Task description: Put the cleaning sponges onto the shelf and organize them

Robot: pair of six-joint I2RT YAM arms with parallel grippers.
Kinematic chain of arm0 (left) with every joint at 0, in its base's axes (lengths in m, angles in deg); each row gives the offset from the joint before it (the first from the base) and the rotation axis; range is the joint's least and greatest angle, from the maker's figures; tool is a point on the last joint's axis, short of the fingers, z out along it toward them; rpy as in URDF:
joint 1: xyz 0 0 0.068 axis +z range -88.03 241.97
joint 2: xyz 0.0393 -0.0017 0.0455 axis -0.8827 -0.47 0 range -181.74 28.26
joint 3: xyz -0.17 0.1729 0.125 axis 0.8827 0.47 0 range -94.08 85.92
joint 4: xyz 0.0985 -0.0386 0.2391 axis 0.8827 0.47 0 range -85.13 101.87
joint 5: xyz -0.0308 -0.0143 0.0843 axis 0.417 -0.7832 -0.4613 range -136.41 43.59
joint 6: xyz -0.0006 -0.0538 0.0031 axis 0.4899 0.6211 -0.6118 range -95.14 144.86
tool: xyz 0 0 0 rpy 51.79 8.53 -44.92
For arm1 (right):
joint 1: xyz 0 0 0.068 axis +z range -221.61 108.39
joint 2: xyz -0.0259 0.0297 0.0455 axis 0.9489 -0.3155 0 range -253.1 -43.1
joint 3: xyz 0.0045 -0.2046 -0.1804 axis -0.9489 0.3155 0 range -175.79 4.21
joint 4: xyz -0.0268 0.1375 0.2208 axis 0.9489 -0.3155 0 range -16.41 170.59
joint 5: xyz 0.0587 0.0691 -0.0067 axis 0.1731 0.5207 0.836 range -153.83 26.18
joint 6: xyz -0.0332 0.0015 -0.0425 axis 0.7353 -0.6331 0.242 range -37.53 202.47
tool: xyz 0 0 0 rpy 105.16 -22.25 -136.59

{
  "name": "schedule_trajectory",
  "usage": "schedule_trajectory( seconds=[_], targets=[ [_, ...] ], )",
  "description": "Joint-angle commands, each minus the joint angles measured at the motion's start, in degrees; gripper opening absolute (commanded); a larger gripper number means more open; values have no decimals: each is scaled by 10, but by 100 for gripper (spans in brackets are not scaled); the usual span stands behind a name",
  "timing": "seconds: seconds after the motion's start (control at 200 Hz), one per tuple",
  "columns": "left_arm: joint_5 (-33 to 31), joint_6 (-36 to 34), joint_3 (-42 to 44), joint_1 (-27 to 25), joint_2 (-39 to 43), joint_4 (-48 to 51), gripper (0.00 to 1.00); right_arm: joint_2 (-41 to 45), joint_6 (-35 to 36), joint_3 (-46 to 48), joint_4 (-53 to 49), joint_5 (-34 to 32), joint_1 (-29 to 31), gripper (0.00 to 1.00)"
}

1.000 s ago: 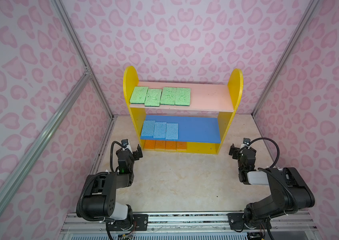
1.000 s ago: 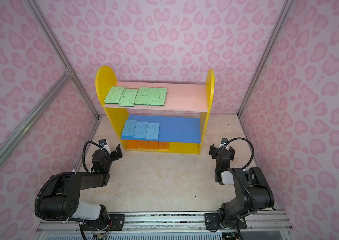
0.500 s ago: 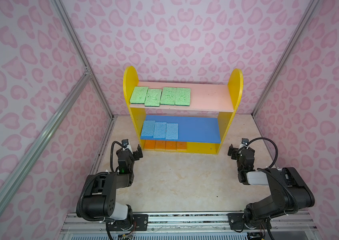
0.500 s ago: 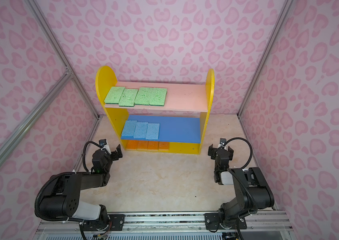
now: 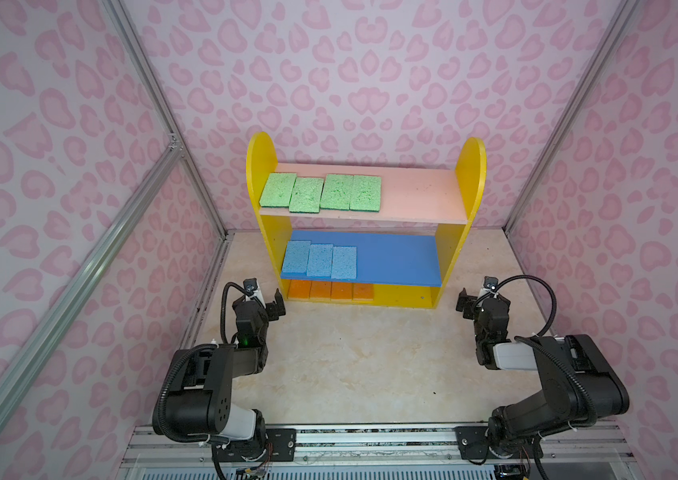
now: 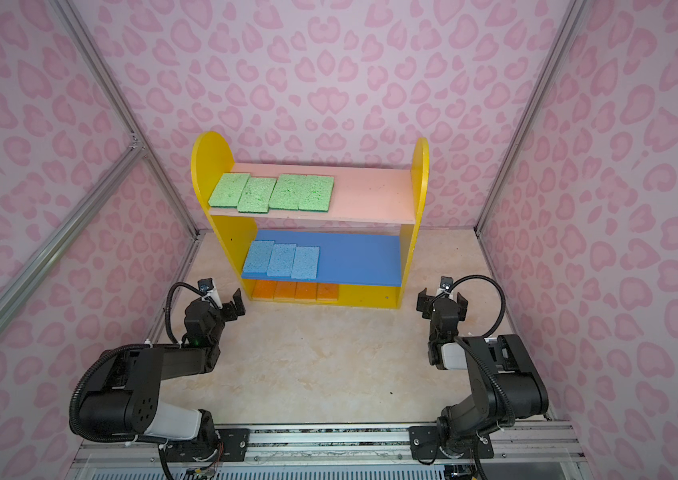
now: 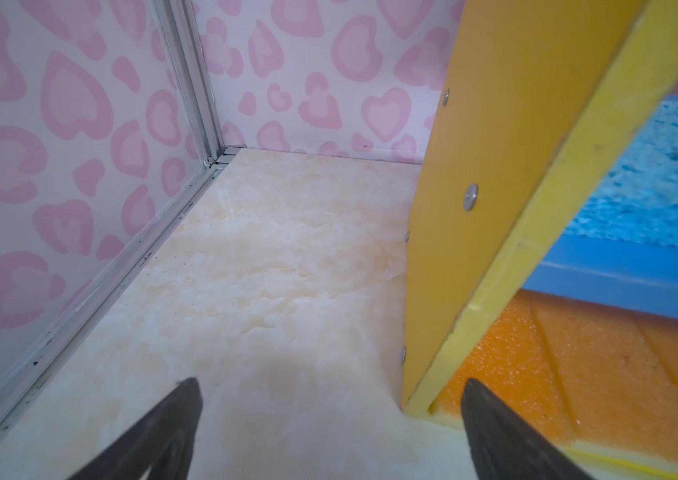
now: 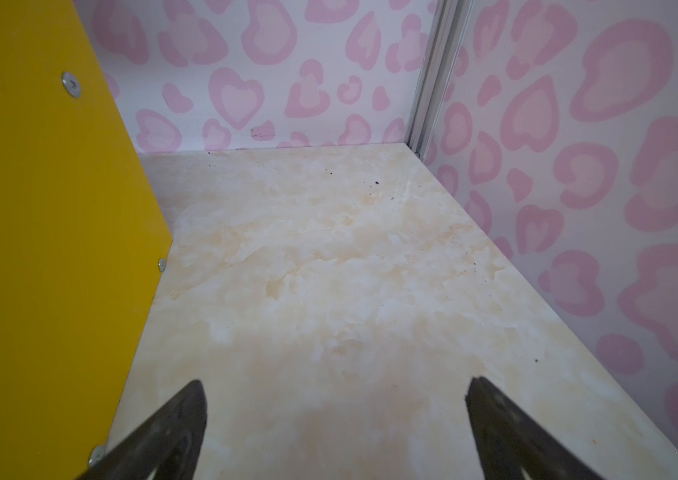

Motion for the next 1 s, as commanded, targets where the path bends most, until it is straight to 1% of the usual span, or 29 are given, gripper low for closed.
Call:
schedule_trajectory(
  seconds=[0.0,0.995],
  targets=[
    [2,-5,-1,1,-1,-10,98,-1,2,1,6,-5,0,98],
    [2,-5,-2,1,-1,-10,98,-2,-2,-5,-4,-11,0,98]
  ],
)
